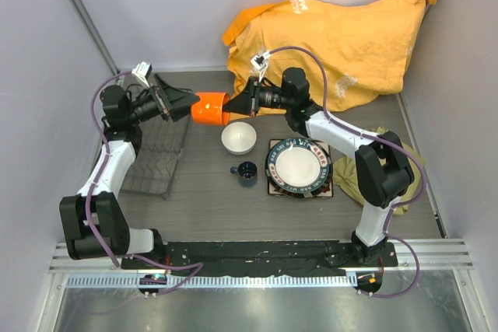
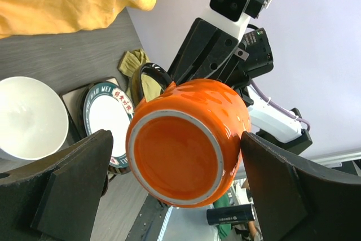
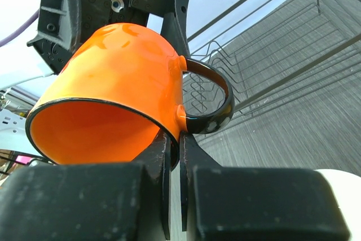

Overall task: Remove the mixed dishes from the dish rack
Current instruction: Pick up the cup from the dish rack, then place the cup at the center of the board.

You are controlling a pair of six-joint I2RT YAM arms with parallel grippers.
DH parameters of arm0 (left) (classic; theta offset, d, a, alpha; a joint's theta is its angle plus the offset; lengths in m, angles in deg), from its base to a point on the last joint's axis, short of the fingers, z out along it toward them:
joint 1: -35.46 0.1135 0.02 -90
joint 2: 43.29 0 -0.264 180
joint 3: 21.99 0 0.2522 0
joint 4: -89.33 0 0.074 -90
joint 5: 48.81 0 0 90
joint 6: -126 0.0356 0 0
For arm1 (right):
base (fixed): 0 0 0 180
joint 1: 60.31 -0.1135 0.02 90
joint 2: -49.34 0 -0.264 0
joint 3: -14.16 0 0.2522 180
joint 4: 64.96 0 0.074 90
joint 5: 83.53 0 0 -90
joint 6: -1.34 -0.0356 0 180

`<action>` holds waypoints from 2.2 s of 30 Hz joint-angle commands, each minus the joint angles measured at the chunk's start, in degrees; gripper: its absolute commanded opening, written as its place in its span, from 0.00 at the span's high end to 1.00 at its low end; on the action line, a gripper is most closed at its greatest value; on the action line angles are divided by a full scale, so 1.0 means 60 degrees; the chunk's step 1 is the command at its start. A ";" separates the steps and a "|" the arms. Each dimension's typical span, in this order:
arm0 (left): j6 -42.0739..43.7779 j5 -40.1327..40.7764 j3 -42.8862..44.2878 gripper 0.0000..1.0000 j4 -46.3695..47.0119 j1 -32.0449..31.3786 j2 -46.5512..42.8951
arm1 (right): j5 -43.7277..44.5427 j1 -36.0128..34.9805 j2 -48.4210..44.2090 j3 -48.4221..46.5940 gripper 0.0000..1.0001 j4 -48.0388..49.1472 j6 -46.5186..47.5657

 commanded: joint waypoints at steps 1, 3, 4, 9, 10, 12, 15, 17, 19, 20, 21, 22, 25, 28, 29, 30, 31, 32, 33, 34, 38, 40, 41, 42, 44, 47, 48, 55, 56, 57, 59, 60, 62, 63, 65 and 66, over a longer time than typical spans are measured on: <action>0.0301 0.0081 0.0396 0.00 -0.0089 0.0314 -0.0125 | -0.0305 -0.0026 -0.1082 -0.0121 0.99 0.0699 0.0093; 0.0549 0.0081 0.0440 0.00 -0.0380 0.0343 -0.0125 | -0.0290 -0.0026 -0.1126 -0.0063 0.99 0.0581 0.0180; 0.0652 0.0081 0.0484 0.00 -0.0527 0.0373 -0.0139 | -0.0276 -0.0012 -0.1155 -0.0048 0.99 0.0552 0.0210; 0.1586 0.0197 0.0864 0.00 -0.1376 0.0519 -0.0183 | -0.0100 -0.0012 -0.1374 -0.0296 0.99 -0.0720 0.1129; 0.1837 0.0241 0.0982 0.00 -0.2017 0.0548 -0.0212 | -0.0027 -0.0012 -0.1418 -0.0355 0.99 -0.1375 0.1365; 0.3104 0.0490 0.1492 0.00 -0.2955 0.0607 -0.0241 | 0.0280 -0.0012 -0.1579 -0.0530 0.99 -0.2169 0.2211; 0.4603 0.1205 0.2326 0.00 -0.5416 0.0636 -0.0242 | 0.0791 0.0003 -0.1770 -0.0736 0.99 -0.3590 0.2976; 0.5791 0.1602 0.2753 0.00 -0.6794 0.0695 -0.0140 | 0.1071 -0.0012 -0.1829 -0.0998 0.99 -0.4718 0.3797; 0.6711 0.2129 0.3354 0.01 -0.7425 0.0753 -0.0037 | 0.1466 -0.0012 -0.1873 -0.1160 0.99 -0.5726 0.4468; 0.6978 0.2334 0.3544 0.00 -0.8124 0.0783 0.0065 | 0.1569 -0.0012 -0.1858 -0.1335 0.99 -0.6008 0.4647; 0.7315 0.2583 0.3938 0.00 -0.8465 0.0812 0.0139 | 0.1672 -0.0026 -0.1829 -0.1424 0.99 -0.6301 0.4823; 0.7840 0.3021 0.4145 0.00 -0.8874 0.0812 0.0212 | 0.1832 -0.0026 -0.1757 -0.1512 0.99 -0.6797 0.4984; 0.8517 0.3914 0.4732 0.01 -0.9829 0.0812 0.0417 | 0.2198 -0.0114 -0.1508 -0.1878 0.99 -0.7749 0.5512; 0.9206 0.4546 0.5098 0.00 -1.0445 0.0798 0.0549 | 0.2841 -0.0362 -0.1230 -0.2259 0.99 -0.8628 0.6156; 0.9440 0.4896 0.5157 0.00 -1.0562 0.0812 0.0549 | 0.3019 -0.0508 -0.1141 -0.2506 0.99 -0.8865 0.6477; 0.9558 0.5088 0.5216 0.00 -1.0665 0.0812 0.0535 | 0.3194 -0.0640 -0.1010 -0.2668 0.99 -0.9114 0.6654; 0.9675 0.5235 0.5231 0.00 -1.0738 0.0812 0.0520 | 0.3399 -0.0743 -0.0907 -0.2815 0.99 -0.9566 0.6786; 0.9734 0.5512 0.5245 0.00 -1.0768 0.0812 0.0520 | 0.3662 -0.0831 -0.0703 -0.3048 0.99 -0.9744 0.6889; 0.9909 0.5646 0.5245 0.00 -1.0855 0.0812 0.0506 | 0.3781 -0.0992 -0.0643 -0.3138 0.99 -0.9848 0.6992; 0.9983 0.5734 0.5245 0.00 -1.0885 0.0812 0.0462 | 0.3855 -0.1051 -0.0556 -0.3226 0.99 -1.0037 0.7036; 1.0393 0.6159 0.5333 0.00 -1.1236 0.0812 0.0520 | 0.4424 -0.1373 -0.0014 -0.3869 0.99 -1.0624 0.7373; 1.0671 0.6379 0.5406 0.00 -1.1441 0.0812 0.0535 | 0.4572 -0.1578 0.0177 -0.4090 0.99 -1.0974 0.7563; 1.0730 0.6452 0.5436 0.00 -1.1471 0.0812 0.0549 | 0.4617 -0.1637 0.0265 -0.4265 0.99 -1.1078 0.7593; 1.0818 0.6612 0.5436 0.00 -1.1515 0.0812 0.0549 | 0.4675 -0.1696 0.0454 -0.4368 0.99 -1.1311 0.7637; 1.1009 0.6789 0.5436 0.00 -1.1588 0.0827 0.0564 | 0.4719 -0.1828 0.0660 -0.4646 0.99 -1.1503 0.7710; 1.1185 0.7024 0.5392 0.00 -1.1647 0.0798 0.0579 | 0.4968 -0.2032 0.0982 -0.5011 0.99 -1.1869 0.7885; 1.1185 0.7082 0.5392 0.00 -1.1676 0.0812 0.0608 | 0.4983 -0.2077 0.1099 -0.5159 0.99 -1.2160 0.7915; 1.1595 0.7258 0.5275 0.00 -1.1750 0.0812 0.0623 | 0.5173 -0.2472 0.1862 -0.5979 0.99 -1.2968 0.8135; 1.1653 0.7287 0.5231 0.00 -1.1750 0.0812 0.0623 | 0.5188 -0.2516 0.2036 -0.6140 0.99 -1.3056 0.8164; 1.1712 0.7302 0.5216 0.00 -1.1750 0.0812 0.0623 | 0.5203 -0.2560 0.2096 -0.6199 0.99 -1.3187 0.8193; 1.1785 0.7317 0.5143 0.00 -1.1750 0.0812 0.0579 | 0.5261 -0.2619 0.2330 -0.6389 0.99 -1.3320 0.8237; 1.1858 0.7346 0.5114 0.00 -1.1735 0.0812 0.0579 | 0.5276 -0.2634 0.2418 -0.6448 0.99 -1.3451 0.8267; 1.1903 0.7390 0.5041 0.00 -1.1720 0.0812 0.0535 | 0.5291 -0.2707 0.2550 -0.6624 0.99 -1.3554 0.8311; 1.1961 0.7419 0.5026 0.00 -1.1720 0.0812 0.0520 | 0.5291 -0.2736 0.2710 -0.6712 0.99 -1.3671 0.8340; 1.2020 0.7463 0.4953 0.00 -1.1735 0.0812 0.0491 | 0.5305 -0.2780 0.2858 -0.6903 0.99 -1.3774 0.8384; 1.2049 0.7449 0.4938 0.00 -1.1721 0.0812 0.0491 | 0.5320 -0.2780 0.2974 -0.6976 0.99 -1.3876 0.8399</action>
